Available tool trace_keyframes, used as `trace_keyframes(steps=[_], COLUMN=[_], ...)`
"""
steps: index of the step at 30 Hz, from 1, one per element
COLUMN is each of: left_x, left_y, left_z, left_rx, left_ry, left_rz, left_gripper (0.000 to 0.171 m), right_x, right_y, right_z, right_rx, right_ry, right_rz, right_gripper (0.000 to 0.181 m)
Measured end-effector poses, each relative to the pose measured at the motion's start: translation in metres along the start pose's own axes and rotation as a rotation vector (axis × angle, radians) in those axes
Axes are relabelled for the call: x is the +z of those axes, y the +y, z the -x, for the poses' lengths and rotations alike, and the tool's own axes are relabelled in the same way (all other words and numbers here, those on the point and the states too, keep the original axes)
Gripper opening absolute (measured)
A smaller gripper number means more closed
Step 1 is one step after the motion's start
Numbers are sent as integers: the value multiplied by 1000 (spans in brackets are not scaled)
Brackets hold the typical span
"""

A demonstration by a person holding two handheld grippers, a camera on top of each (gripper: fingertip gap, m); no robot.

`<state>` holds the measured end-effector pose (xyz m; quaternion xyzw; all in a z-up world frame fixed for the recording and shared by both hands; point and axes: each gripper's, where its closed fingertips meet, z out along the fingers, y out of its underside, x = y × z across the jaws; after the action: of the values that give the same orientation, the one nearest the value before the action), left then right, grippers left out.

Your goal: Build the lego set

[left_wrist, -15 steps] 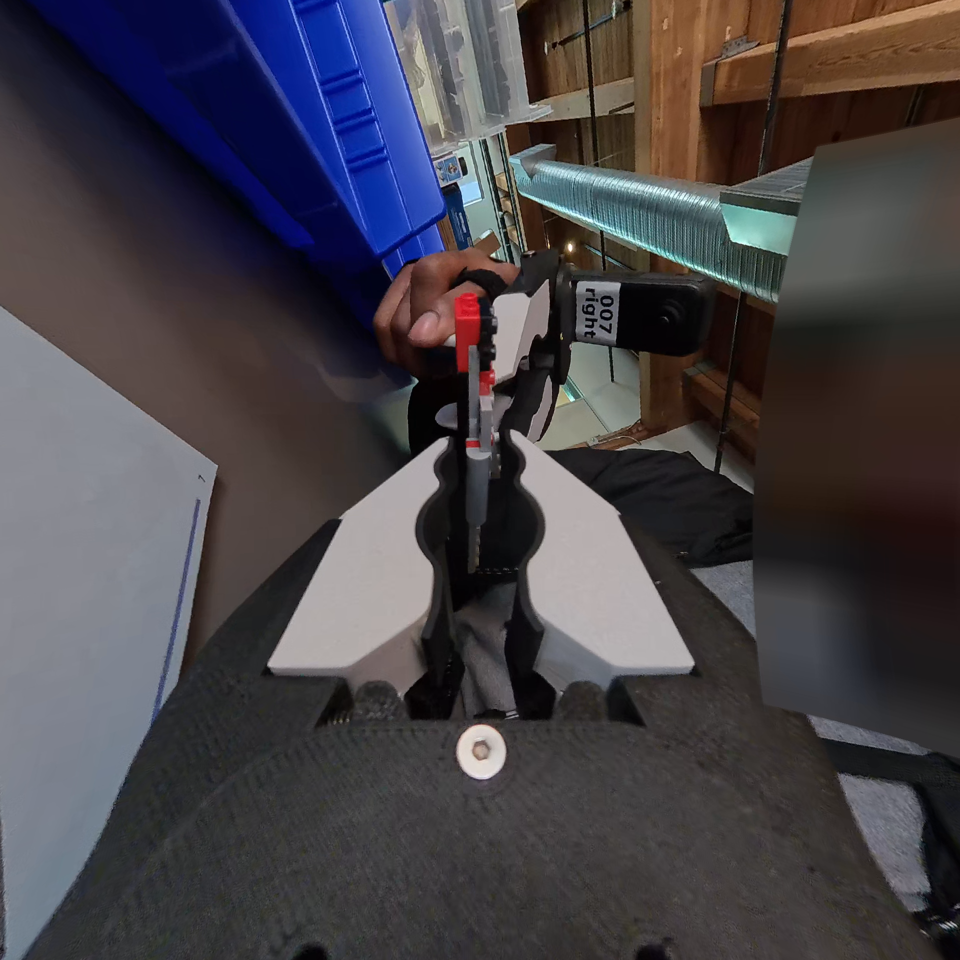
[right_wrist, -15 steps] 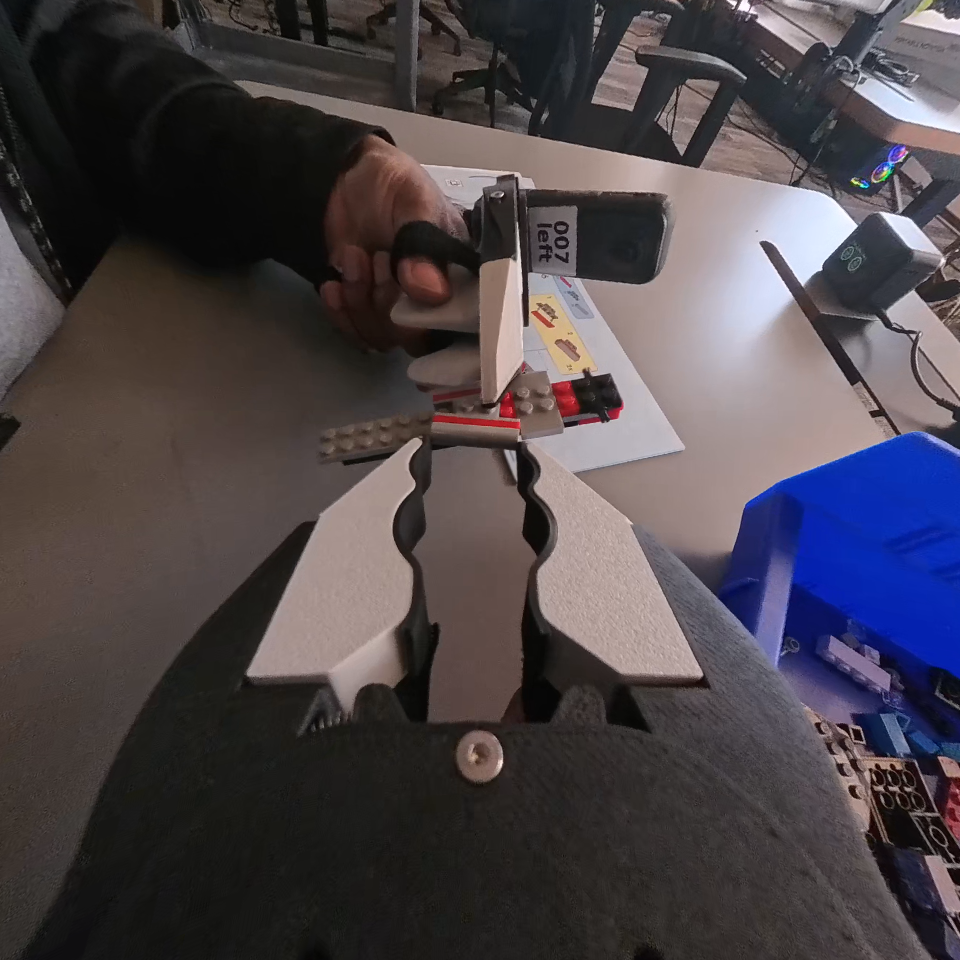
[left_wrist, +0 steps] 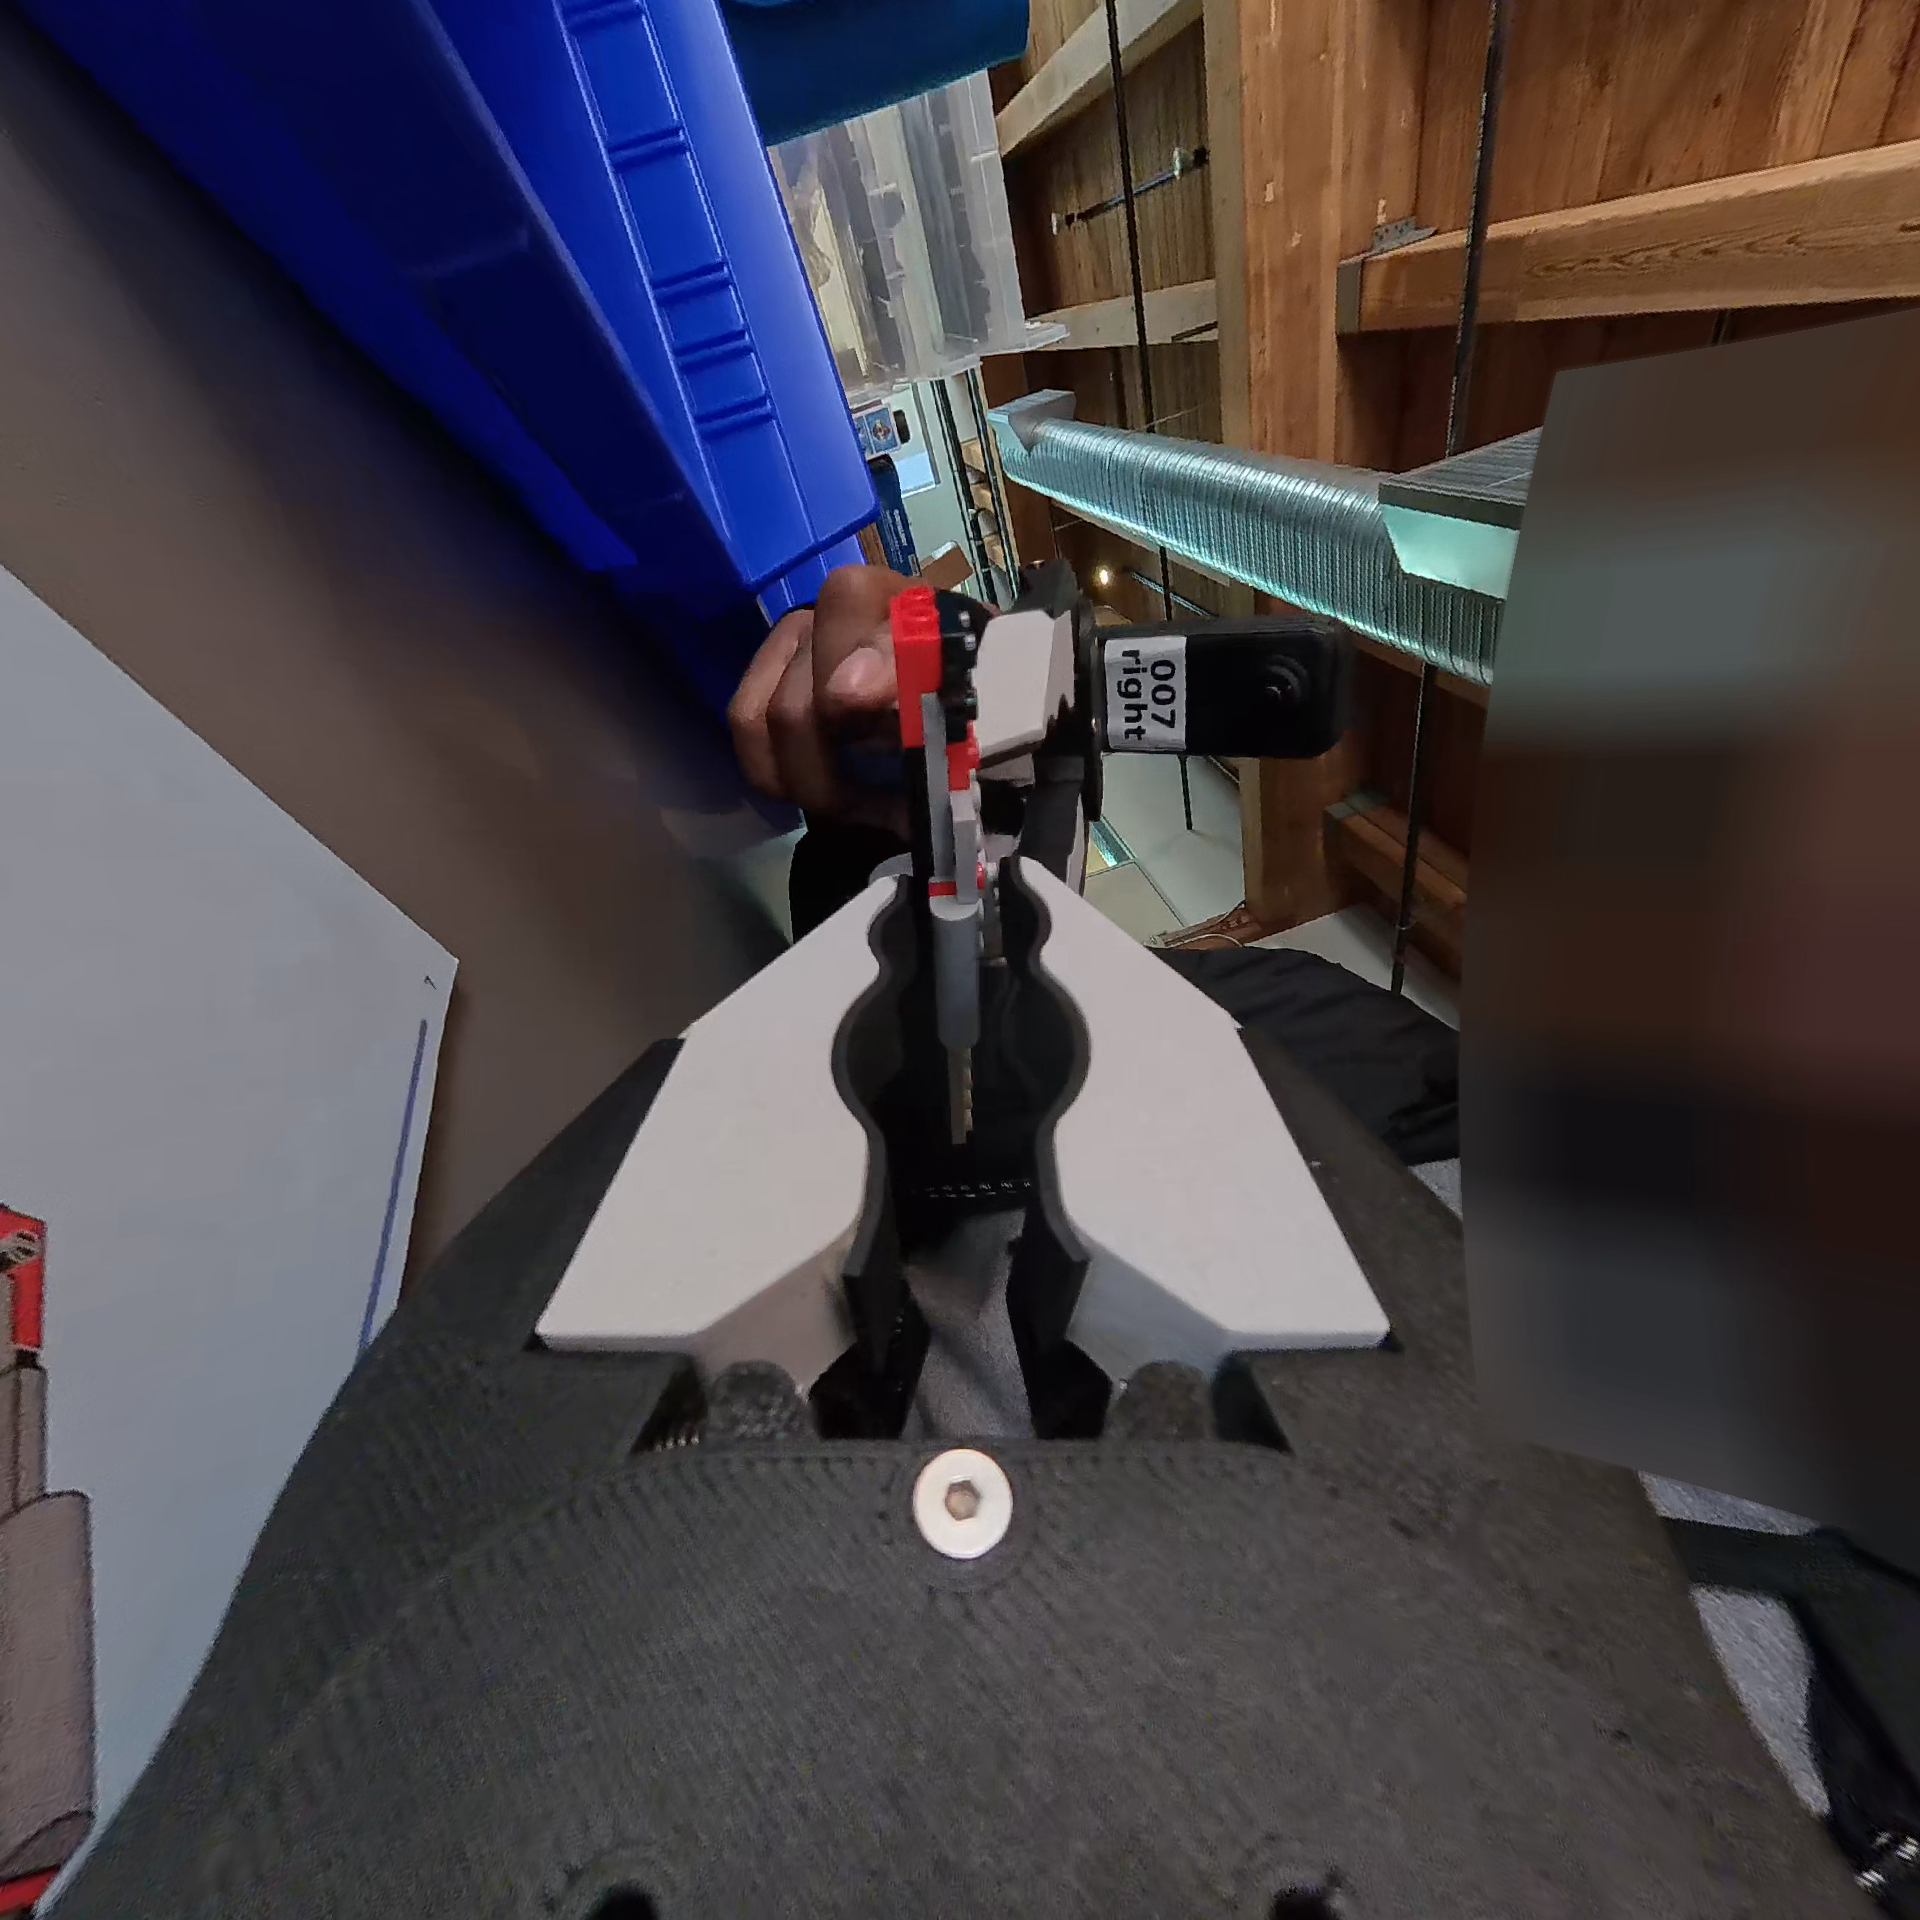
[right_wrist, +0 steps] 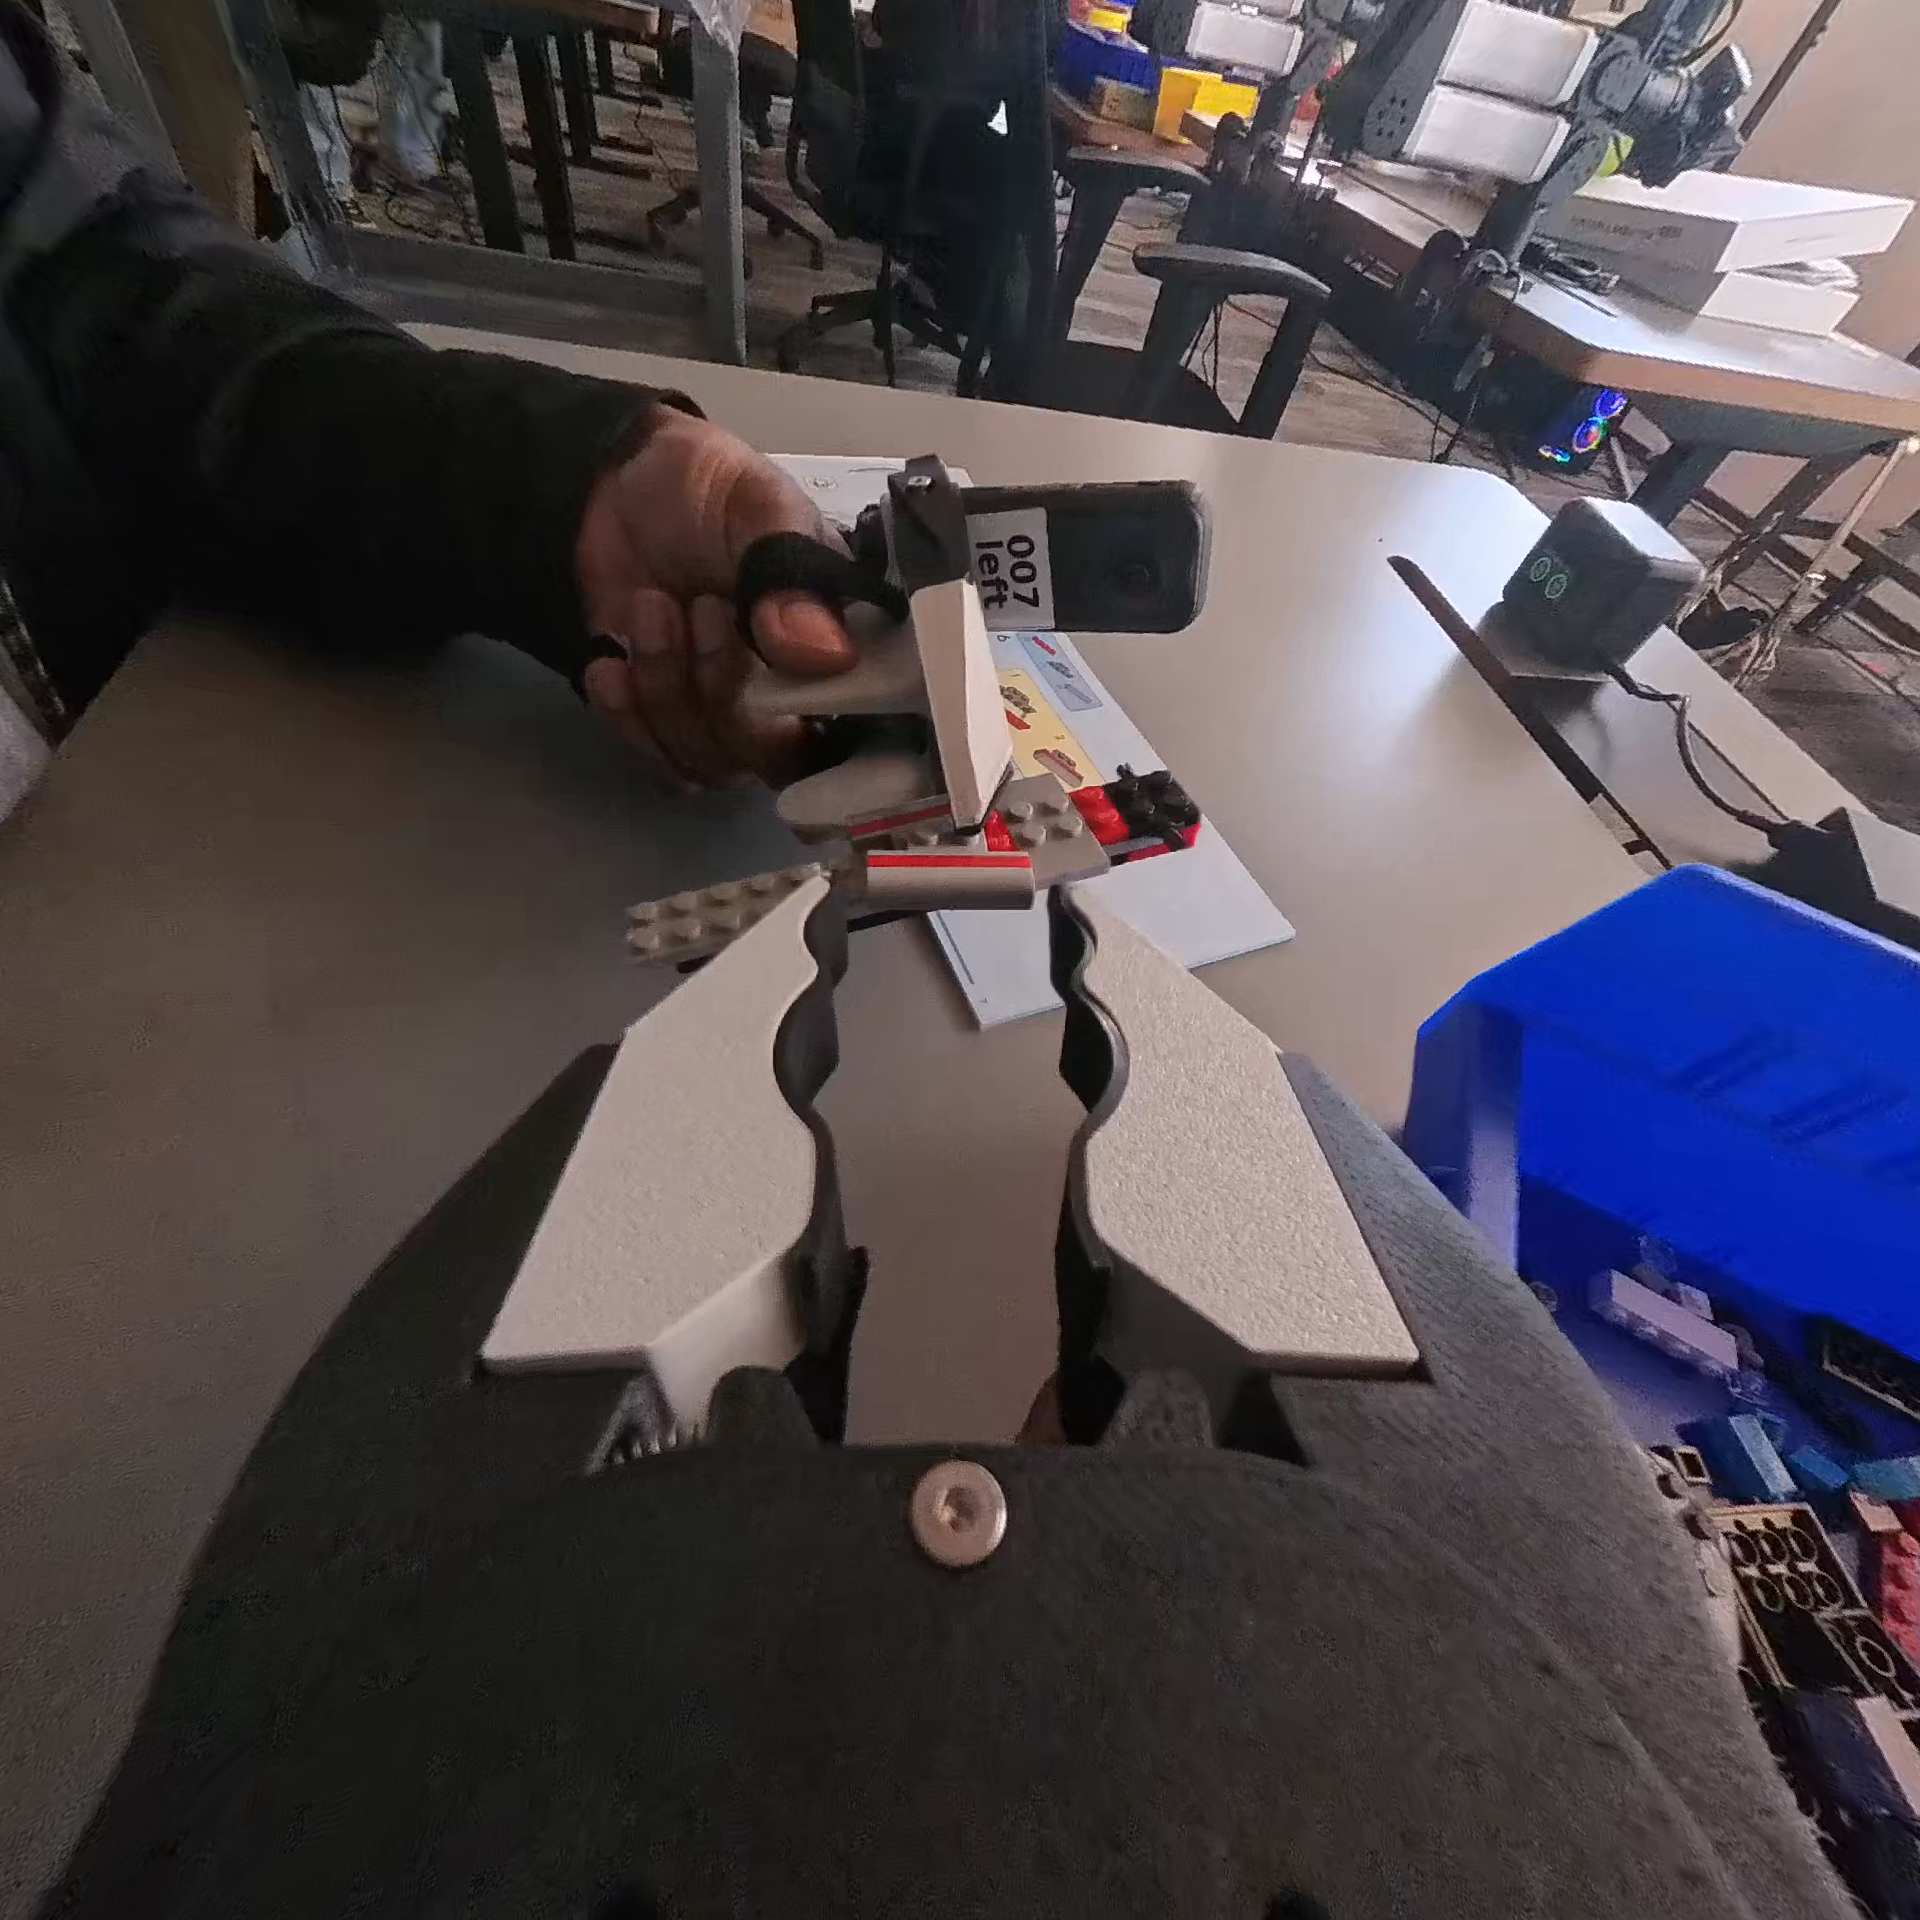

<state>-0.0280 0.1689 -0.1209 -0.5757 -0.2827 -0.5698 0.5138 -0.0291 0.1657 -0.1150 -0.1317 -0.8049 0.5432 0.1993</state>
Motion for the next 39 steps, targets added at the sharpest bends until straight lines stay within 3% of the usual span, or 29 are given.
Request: trace_keyframes(steps=[2,28,39], left_x=[1,6,3], left_y=[1,10,2], left_z=[0,2,-1], left_rx=[1,-39,95], left_ry=[-1,4,-36], left_rz=[7,56,28], left_gripper=[14,13,11], right_x=[2,-2,0], right_y=[0,8,4], right_z=[1,9,3], right_rx=[-5,-120,-74], right_ry=[3,-21,23], right_rz=[0,73,66], right_gripper=[35,35,35])
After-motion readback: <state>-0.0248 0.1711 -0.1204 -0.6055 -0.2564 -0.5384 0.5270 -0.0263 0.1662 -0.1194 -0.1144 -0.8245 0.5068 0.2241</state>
